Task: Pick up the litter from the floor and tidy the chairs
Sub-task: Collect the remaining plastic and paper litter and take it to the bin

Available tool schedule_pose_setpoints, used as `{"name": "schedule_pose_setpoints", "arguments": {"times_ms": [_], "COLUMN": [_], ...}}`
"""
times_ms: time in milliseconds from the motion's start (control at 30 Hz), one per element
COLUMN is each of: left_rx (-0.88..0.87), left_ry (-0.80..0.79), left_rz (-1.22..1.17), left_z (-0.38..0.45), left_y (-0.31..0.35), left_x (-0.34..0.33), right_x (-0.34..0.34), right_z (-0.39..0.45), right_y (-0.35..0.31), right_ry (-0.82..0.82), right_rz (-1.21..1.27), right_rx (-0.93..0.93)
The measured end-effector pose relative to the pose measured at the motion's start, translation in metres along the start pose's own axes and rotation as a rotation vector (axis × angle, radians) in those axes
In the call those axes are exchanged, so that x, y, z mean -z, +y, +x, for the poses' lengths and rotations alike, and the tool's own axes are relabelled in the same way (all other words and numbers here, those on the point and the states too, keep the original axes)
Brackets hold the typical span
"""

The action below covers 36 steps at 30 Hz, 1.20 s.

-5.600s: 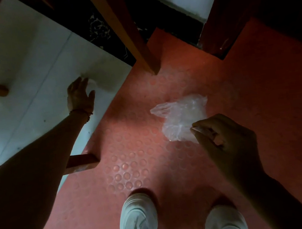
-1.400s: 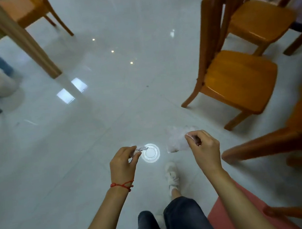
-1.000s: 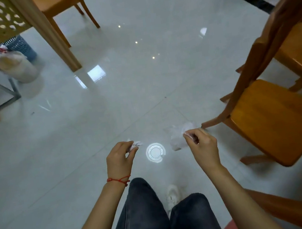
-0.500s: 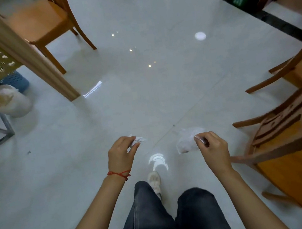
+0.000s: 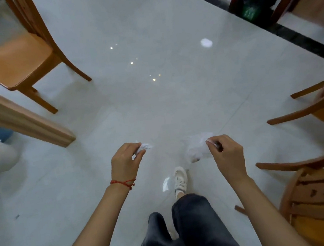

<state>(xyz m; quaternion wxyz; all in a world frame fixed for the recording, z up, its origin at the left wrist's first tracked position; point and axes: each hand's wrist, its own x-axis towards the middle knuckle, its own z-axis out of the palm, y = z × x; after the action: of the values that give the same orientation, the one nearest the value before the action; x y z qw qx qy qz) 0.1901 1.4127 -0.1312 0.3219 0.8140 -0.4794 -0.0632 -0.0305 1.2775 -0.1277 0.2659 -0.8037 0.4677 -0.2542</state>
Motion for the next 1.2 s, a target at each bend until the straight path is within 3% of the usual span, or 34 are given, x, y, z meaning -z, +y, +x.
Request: {"name": "schedule_pose_setpoints", "arguments": {"times_ms": [367,700,1200], "left_rx": [-0.08,-0.221,-0.384], "left_ry": [-0.024,-0.166,-0.244], "left_rz": [0.005,-0.014,-0.065], "left_z": [0.232,0.459,0.744], "left_y": [0.024,0.026,0.096], "left_x": [-0.055,-0.129,-0.252], "right_x": [-0.003,-0.015,0.007], "right_z": [0.215,0.402,0.667], "right_y": [0.03,0.071,0.151], "right_ry": [0.025,0.163,0.285], "right_rz": [-0.006,-0.001,0.008], "right_rx": [-0.061,-0.201,-0.285]}}
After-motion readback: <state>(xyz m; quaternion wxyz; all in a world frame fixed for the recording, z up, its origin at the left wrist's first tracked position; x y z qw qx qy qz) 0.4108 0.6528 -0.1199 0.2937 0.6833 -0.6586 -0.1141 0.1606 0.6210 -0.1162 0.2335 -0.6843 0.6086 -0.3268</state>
